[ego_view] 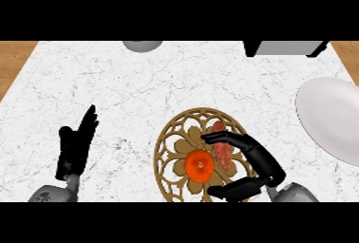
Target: Pick the squash from the placemat and place it in the plate
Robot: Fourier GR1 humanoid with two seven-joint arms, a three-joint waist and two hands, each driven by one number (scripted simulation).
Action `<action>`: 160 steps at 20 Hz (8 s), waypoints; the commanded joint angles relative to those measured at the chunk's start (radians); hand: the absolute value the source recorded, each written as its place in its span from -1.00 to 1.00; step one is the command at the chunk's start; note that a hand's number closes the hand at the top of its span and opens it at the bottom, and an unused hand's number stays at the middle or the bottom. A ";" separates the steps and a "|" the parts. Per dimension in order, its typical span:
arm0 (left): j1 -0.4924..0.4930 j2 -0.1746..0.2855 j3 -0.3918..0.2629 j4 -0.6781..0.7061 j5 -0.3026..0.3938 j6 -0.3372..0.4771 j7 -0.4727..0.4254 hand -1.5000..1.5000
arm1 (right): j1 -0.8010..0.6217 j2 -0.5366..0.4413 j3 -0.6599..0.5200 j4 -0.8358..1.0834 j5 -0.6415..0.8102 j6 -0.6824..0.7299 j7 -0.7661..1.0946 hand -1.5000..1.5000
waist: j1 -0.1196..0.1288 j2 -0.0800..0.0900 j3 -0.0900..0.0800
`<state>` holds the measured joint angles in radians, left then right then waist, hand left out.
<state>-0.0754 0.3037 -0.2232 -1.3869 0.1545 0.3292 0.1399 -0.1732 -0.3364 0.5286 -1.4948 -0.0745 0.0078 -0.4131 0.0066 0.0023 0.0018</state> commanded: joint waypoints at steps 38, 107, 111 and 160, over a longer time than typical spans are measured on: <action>0.027 -0.073 0.109 -0.099 -0.122 -0.090 0.112 0.00 | -0.203 0.093 0.045 -0.047 0.688 0.583 0.546 -1.00 | -0.004 -0.003 -0.002; 0.019 -0.198 0.175 -0.090 -0.233 -0.162 0.095 0.00 | -0.363 -0.292 -0.873 0.780 0.876 -0.047 0.184 1.00 | 0.016 0.004 -0.001; 0.054 -0.181 0.189 -0.072 -0.223 -0.188 0.054 0.00 | -0.393 -0.293 -0.875 0.935 0.856 0.003 0.096 1.00 | 0.020 0.006 0.000; 0.027 -0.209 0.190 -0.109 -0.244 -0.188 0.116 0.00 | -0.366 -0.467 -1.122 1.300 0.478 0.388 -0.462 -1.00 | 0.022 0.009 0.003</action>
<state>-0.0640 0.1068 -0.0185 -1.4678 -0.0809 0.1344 0.2350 -0.5671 -0.7867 -0.6002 -0.2066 0.4017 0.3554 -0.7981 0.0284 0.0117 0.0044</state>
